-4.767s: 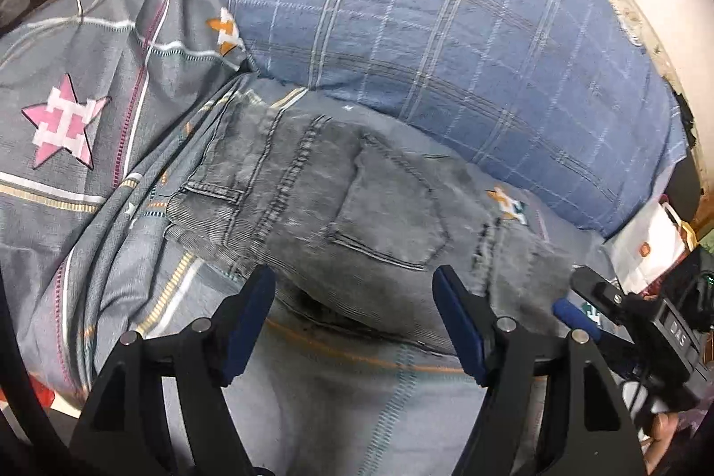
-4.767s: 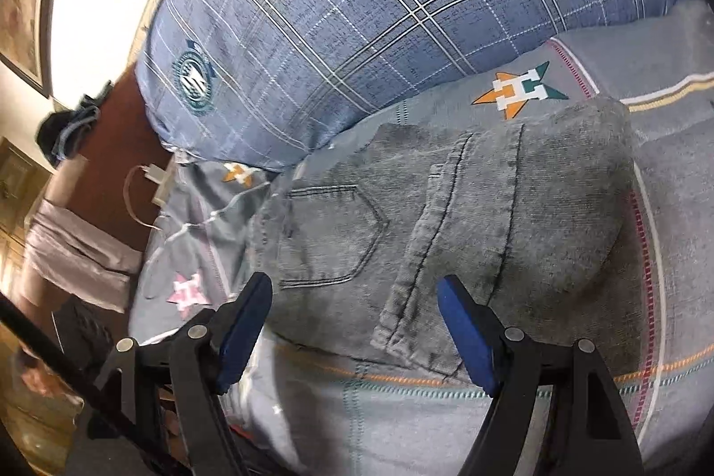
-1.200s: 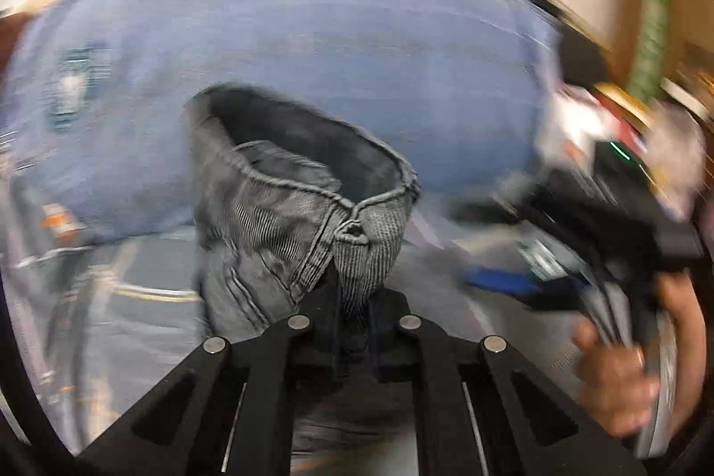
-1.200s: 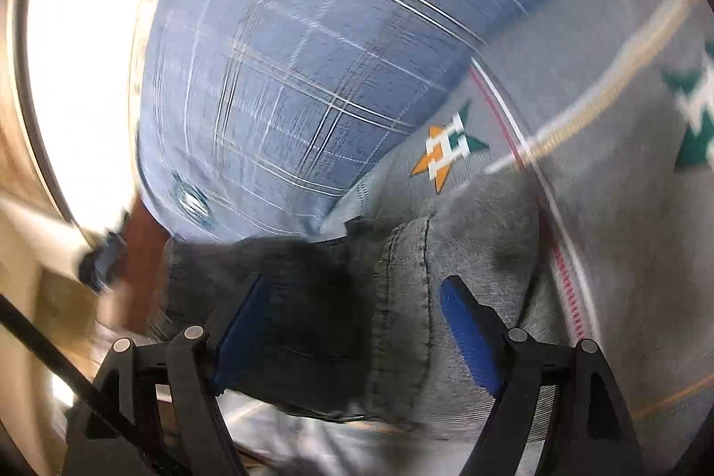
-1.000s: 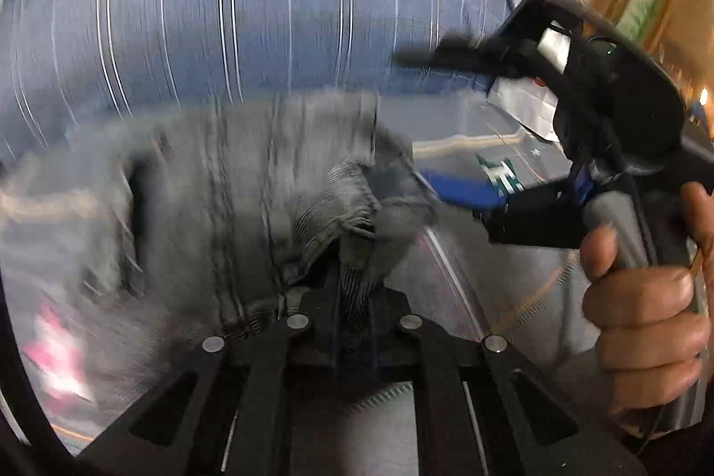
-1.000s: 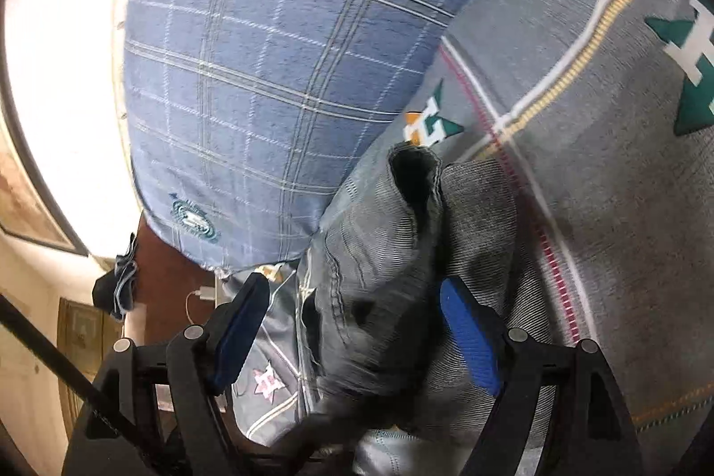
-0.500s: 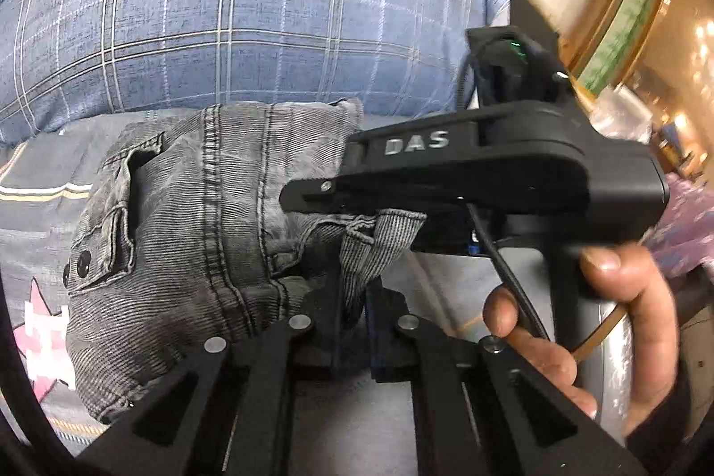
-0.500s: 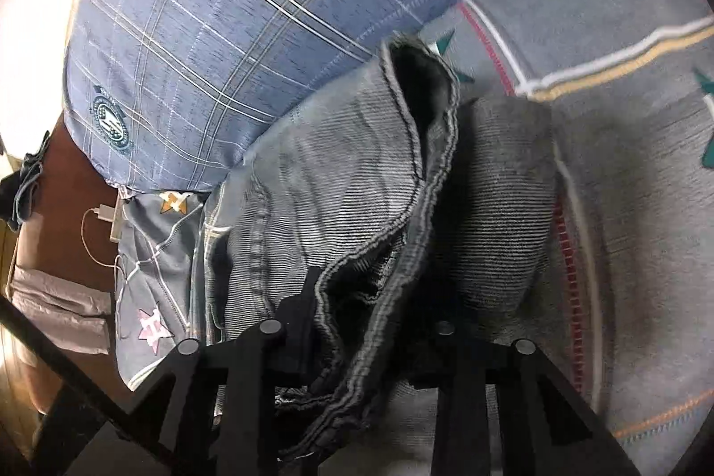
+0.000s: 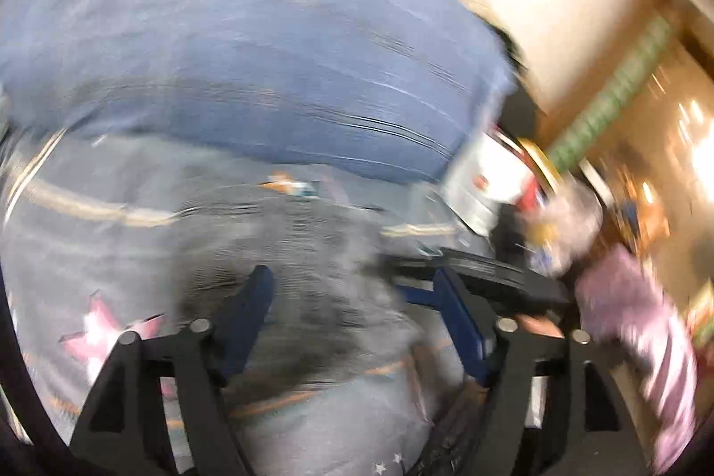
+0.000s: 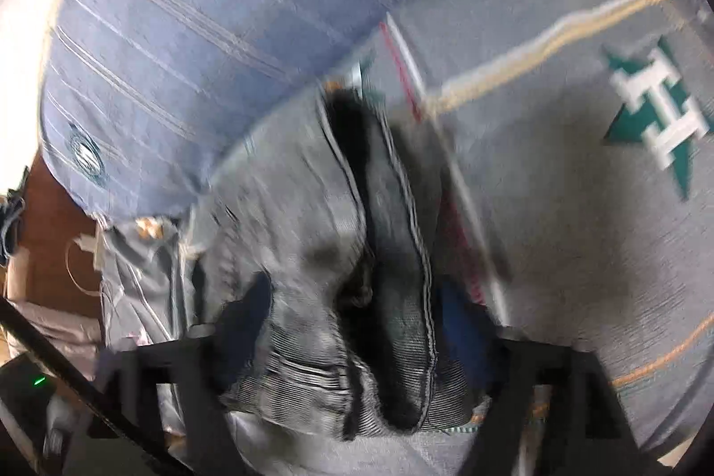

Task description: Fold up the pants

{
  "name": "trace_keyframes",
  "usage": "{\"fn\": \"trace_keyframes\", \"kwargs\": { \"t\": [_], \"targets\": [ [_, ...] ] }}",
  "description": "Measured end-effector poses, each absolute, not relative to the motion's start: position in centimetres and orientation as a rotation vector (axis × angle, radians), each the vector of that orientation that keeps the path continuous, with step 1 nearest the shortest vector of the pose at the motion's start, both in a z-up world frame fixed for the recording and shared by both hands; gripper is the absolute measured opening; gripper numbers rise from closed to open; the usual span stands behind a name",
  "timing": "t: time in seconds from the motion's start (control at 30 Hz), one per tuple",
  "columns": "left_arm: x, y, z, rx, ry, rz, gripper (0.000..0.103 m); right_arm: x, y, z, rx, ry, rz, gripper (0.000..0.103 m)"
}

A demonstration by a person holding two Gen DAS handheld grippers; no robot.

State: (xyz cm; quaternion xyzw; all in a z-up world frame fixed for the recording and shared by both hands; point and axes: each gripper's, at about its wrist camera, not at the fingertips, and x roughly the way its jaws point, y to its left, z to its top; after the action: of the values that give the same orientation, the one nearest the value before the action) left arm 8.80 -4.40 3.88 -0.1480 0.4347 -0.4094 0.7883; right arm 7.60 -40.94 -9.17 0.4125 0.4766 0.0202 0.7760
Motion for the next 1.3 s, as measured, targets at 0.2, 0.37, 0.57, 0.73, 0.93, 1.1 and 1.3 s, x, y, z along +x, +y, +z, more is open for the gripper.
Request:
{"fn": "trace_keyframes", "kwargs": {
  "t": [0.2, 0.37, 0.57, 0.73, 0.93, 1.1, 1.3],
  "targets": [
    [12.4, -2.9, -2.8, -0.424, 1.166, -0.661, 0.073, 7.2, -41.4, -9.0, 0.893, 1.018, 0.025, 0.085],
    [12.2, -4.7, -5.6, -0.376, 1.272, -0.618, 0.073, 8.3, -40.0, -12.9, 0.951, 1.148, 0.058, 0.086],
    [12.7, -3.6, -7.1, -0.531, 1.323, -0.610, 0.070, 8.1, -40.3, -12.6, 0.956, 1.107, 0.044, 0.077],
    [13.1, -3.2, -8.0, -0.575, 1.338, -0.599, 0.072, 8.6, -39.8, -12.5, 0.897, 1.120, 0.044, 0.072],
    [13.3, -3.5, -8.0, -0.608, 1.354, -0.637, 0.036, 9.0, -38.6, -11.6, 0.779, 1.123, 0.014, 0.045],
    [11.9, -2.4, -2.6, -0.582, 1.164, -0.675, 0.022, 8.4, -36.8, -8.1, 0.685, 0.998, 0.083, 0.027],
    [12.5, -0.2, 1.2, -0.547, 1.016, -0.631, 0.022, 10.7, -34.8, -5.0, 0.674, 0.910, 0.186, 0.025]
  ]
}}
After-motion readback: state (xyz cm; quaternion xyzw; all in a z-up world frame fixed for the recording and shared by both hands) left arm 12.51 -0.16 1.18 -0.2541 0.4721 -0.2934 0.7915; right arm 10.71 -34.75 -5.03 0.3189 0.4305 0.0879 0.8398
